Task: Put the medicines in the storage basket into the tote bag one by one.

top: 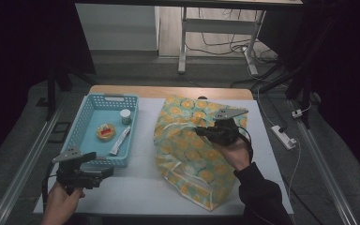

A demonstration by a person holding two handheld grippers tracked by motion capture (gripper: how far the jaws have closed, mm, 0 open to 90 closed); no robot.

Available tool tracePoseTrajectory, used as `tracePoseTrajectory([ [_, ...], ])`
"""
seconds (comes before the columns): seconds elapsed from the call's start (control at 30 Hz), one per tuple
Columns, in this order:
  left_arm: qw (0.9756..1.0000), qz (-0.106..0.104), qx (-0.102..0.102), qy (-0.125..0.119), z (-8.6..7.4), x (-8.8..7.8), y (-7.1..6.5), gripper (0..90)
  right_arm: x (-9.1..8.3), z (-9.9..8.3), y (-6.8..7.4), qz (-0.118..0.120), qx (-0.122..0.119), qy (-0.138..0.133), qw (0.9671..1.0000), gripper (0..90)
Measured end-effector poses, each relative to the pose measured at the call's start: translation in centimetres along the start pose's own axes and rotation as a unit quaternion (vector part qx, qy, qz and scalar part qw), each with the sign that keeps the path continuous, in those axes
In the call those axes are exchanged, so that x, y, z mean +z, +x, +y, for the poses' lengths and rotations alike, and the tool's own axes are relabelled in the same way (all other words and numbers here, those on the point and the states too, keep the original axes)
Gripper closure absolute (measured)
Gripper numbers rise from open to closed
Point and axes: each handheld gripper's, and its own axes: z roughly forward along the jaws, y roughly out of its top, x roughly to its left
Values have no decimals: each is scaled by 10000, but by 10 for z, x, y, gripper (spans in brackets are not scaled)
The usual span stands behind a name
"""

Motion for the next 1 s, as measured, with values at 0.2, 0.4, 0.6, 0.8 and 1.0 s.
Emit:
tracePoseTrajectory([
  [0.2, 9996, 255, 86, 101, 12, 5, 10, 9, -1, 0, -1, 2, 0, -22, 10000, 900],
  [0.4, 9989, 420, 142, 146, 26, 11, 22, 5, -1, -1, -2, -11, 16, -19, 10000, 900],
  [0.6, 9985, 475, 147, 237, 42, 24, 34, 3, 0, -1, -2, -10, 10, -21, 10000, 900],
  [0.8, 9983, 470, 246, 235, 59, 36, 42, 1, -1, -1, -3, -14, 10, -22, 10000, 900],
  [1.0, 9980, 533, 282, 199, 69, 42, 51, 0, -1, -2, -5, -16, 31, -24, 10000, 900],
])
